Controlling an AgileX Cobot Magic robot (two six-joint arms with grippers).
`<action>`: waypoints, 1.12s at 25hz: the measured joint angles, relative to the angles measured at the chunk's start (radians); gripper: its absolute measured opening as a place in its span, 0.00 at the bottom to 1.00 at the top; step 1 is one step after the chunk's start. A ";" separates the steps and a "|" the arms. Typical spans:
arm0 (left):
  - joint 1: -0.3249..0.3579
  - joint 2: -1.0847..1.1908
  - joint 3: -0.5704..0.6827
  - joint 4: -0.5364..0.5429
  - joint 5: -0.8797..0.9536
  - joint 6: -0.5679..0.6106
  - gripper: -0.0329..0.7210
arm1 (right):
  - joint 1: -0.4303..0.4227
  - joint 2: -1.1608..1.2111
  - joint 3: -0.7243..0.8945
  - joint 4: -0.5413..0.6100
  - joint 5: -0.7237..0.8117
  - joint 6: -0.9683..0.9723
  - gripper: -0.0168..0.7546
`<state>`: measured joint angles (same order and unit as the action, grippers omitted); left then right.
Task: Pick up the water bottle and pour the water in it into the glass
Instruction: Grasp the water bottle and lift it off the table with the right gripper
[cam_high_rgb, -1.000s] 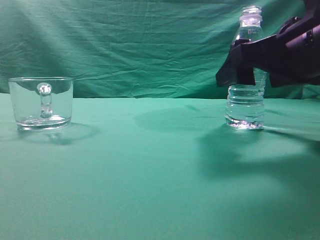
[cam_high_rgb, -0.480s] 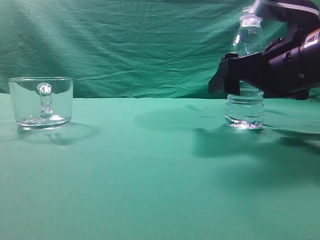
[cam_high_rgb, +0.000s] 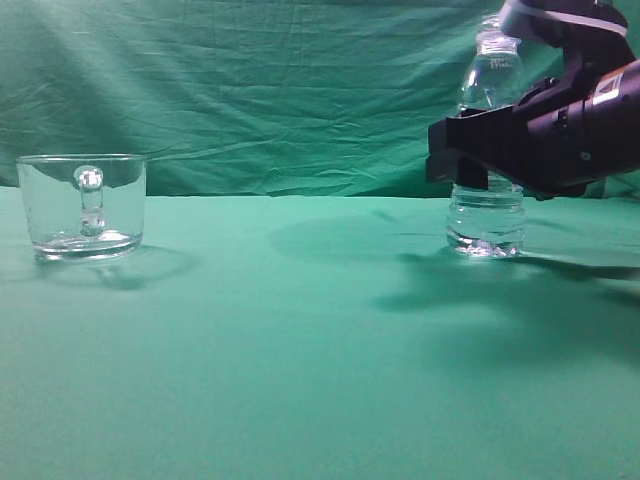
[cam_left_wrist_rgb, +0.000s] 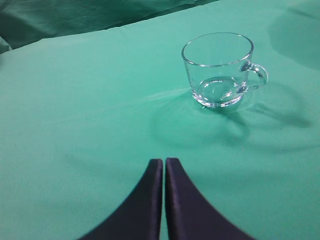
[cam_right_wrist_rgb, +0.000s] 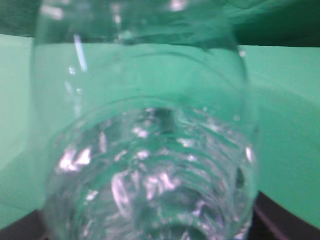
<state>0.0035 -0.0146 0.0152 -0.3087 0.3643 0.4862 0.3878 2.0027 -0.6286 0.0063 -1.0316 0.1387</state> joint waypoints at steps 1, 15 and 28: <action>0.000 0.000 0.000 0.000 0.000 0.000 0.04 | 0.000 0.000 0.000 0.000 -0.002 0.000 0.63; 0.000 0.000 0.000 0.000 0.000 0.000 0.04 | -0.003 0.001 0.018 0.000 -0.020 0.000 0.40; 0.000 0.000 0.000 0.000 0.000 0.000 0.04 | -0.003 -0.002 0.020 -0.050 -0.018 0.000 0.41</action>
<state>0.0035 -0.0146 0.0152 -0.3087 0.3643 0.4862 0.3852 2.0012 -0.6088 -0.0433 -1.0493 0.1387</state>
